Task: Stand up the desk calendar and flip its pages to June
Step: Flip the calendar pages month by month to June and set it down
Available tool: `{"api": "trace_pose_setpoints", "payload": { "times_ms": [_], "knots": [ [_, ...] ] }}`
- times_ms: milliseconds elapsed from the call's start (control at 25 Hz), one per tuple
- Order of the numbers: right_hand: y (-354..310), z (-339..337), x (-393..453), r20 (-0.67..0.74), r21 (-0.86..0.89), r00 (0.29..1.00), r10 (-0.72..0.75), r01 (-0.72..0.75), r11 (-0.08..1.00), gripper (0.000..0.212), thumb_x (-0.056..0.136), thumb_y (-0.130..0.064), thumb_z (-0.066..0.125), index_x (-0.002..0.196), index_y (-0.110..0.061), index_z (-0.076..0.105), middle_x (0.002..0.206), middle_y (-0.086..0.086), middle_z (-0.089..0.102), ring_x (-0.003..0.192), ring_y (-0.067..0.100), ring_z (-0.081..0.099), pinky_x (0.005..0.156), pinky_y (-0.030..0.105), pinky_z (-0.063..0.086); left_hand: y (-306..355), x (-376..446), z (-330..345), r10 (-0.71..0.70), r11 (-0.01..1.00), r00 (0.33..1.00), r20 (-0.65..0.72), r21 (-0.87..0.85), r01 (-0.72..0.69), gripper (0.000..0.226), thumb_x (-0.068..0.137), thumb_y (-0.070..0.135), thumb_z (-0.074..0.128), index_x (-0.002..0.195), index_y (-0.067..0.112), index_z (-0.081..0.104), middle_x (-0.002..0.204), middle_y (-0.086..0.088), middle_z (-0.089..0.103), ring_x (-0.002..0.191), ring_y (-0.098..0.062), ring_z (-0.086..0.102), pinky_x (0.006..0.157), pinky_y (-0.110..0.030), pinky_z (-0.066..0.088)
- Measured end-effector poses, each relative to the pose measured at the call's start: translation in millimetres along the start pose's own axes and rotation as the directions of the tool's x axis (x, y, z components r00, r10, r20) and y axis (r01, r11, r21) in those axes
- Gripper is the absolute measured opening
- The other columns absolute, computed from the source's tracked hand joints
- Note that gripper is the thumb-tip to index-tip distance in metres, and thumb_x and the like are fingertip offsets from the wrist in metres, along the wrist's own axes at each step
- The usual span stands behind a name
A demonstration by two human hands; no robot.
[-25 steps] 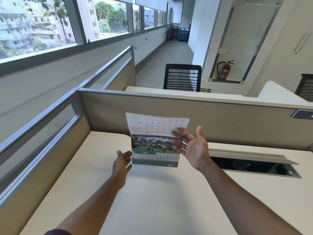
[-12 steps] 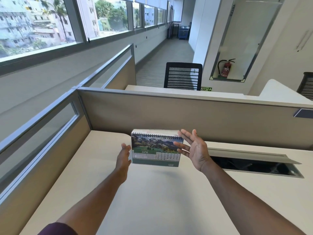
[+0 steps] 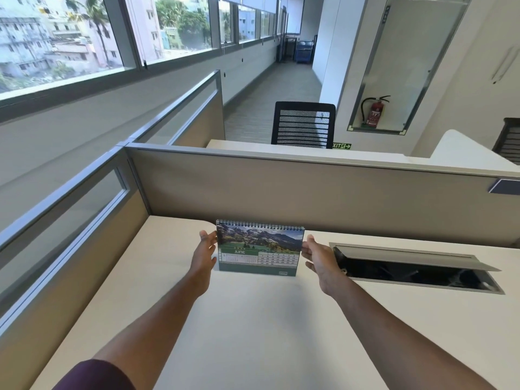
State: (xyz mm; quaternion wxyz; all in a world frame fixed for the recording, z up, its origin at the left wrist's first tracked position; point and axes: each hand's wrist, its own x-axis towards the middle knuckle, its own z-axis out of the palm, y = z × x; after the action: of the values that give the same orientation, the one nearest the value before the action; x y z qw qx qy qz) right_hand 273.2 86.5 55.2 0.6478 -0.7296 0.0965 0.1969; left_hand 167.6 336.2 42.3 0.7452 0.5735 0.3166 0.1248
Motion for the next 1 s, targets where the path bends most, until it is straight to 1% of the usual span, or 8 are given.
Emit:
{"api": "trace_pose_setpoints", "payload": {
  "times_ms": [120, 280, 360, 440, 560, 640, 760, 1000],
  "knots": [
    [1, 6, 6, 0.005, -0.03, 1.0, 0.009, -0.009, 1.0, 0.04, 0.107, -0.044, 0.04, 0.088, -0.019, 0.066, 0.097, -0.002, 0.071, 0.102, 0.019, 0.063, 0.1, 0.039, 0.042, 1, 4, 1, -0.023, 0.999, 1.0, 0.004, -0.023, 0.023, 0.065, 0.101, 0.056, 0.017, 0.142, 0.015, 0.047, 0.154, -0.008, 0.043, 0.146, -0.025, 0.033, 0.12, -0.041, 0.021],
    [10, 9, 15, 0.011, -0.094, 0.998, 0.054, -0.053, 0.994, 0.051, 0.101, -0.061, 0.036, 0.094, -0.02, 0.065, 0.119, 0.004, 0.07, 0.115, 0.025, 0.061, 0.105, 0.047, 0.042, 0, 12, 4, -0.06, 0.998, 0.998, -0.002, -0.036, 0.06, 0.065, 0.1, 0.059, 0.017, 0.123, 0.012, 0.055, 0.133, -0.008, 0.06, 0.13, -0.023, 0.05, 0.119, -0.046, 0.028],
    [11, 12, 17, -0.005, -0.114, 0.997, 0.072, -0.072, 0.991, 0.053, 0.099, -0.066, 0.035, 0.098, -0.02, 0.06, 0.116, 0.004, 0.065, 0.112, 0.025, 0.058, 0.104, 0.047, 0.042, 0, 15, 4, -0.073, 0.997, 0.997, -0.017, -0.021, 0.072, 0.071, 0.098, 0.063, 0.018, 0.124, 0.008, 0.055, 0.122, -0.009, 0.065, 0.12, -0.022, 0.055, 0.114, -0.05, 0.034],
    [12, 15, 20, -0.016, -0.115, 0.996, 0.088, -0.089, 0.989, 0.061, 0.096, -0.072, 0.034, 0.109, -0.017, 0.06, 0.118, 0.004, 0.064, 0.112, 0.025, 0.058, 0.104, 0.048, 0.043, 0, 17, 1, -0.073, 0.997, 0.997, -0.016, -0.008, 0.073, 0.072, 0.097, 0.064, 0.019, 0.124, 0.008, 0.055, 0.121, -0.009, 0.065, 0.116, -0.021, 0.057, 0.109, -0.05, 0.039],
    [14, 17, 23, -0.012, -0.066, 0.993, 0.119, -0.12, 0.991, 0.071, 0.091, -0.078, 0.035, 0.121, -0.019, 0.061, 0.125, 0.004, 0.068, 0.12, 0.027, 0.061, 0.098, 0.047, 0.046, 0, 18, -1, -0.07, 0.998, 0.998, -0.006, 0.001, 0.07, 0.066, 0.096, 0.066, 0.02, 0.116, 0.017, 0.058, 0.122, -0.007, 0.064, 0.117, -0.021, 0.056, 0.102, -0.046, 0.043],
    [15, 18, 27, -0.003, -0.025, 0.992, 0.13, -0.13, 0.991, 0.074, 0.09, -0.079, 0.036, 0.123, -0.02, 0.065, 0.125, 0.001, 0.07, 0.119, 0.024, 0.061, 0.091, 0.044, 0.043, 1, 19, -2, -0.075, 0.997, 0.997, -0.014, -0.011, 0.075, 0.061, 0.095, 0.066, 0.02, 0.106, 0.022, 0.06, 0.121, -0.006, 0.065, 0.118, -0.023, 0.056, 0.1, -0.046, 0.044],
    [13, 20, 26, 0.016, -0.01, 0.992, 0.129, -0.129, 0.992, 0.071, 0.092, -0.077, 0.037, 0.122, -0.021, 0.068, 0.12, -0.002, 0.073, 0.118, 0.021, 0.062, 0.092, 0.042, 0.038, 4, 18, -1, -0.083, 0.996, 0.996, -0.021, -0.023, 0.083, 0.059, 0.095, 0.066, 0.02, 0.102, 0.024, 0.06, 0.125, -0.007, 0.064, 0.122, -0.024, 0.054, 0.104, -0.048, 0.043],
    [7, 23, 25, 0.021, -0.007, 0.992, 0.125, -0.125, 0.992, 0.068, 0.095, -0.073, 0.038, 0.12, -0.018, 0.069, 0.114, -0.002, 0.074, 0.117, 0.019, 0.063, 0.09, 0.041, 0.039, 10, 19, 0, -0.098, 0.995, 0.995, -0.012, -0.018, 0.097, 0.057, 0.096, 0.065, 0.017, 0.099, 0.027, 0.06, 0.125, -0.004, 0.061, 0.129, -0.023, 0.05, 0.111, -0.053, 0.037]
  ]
}}
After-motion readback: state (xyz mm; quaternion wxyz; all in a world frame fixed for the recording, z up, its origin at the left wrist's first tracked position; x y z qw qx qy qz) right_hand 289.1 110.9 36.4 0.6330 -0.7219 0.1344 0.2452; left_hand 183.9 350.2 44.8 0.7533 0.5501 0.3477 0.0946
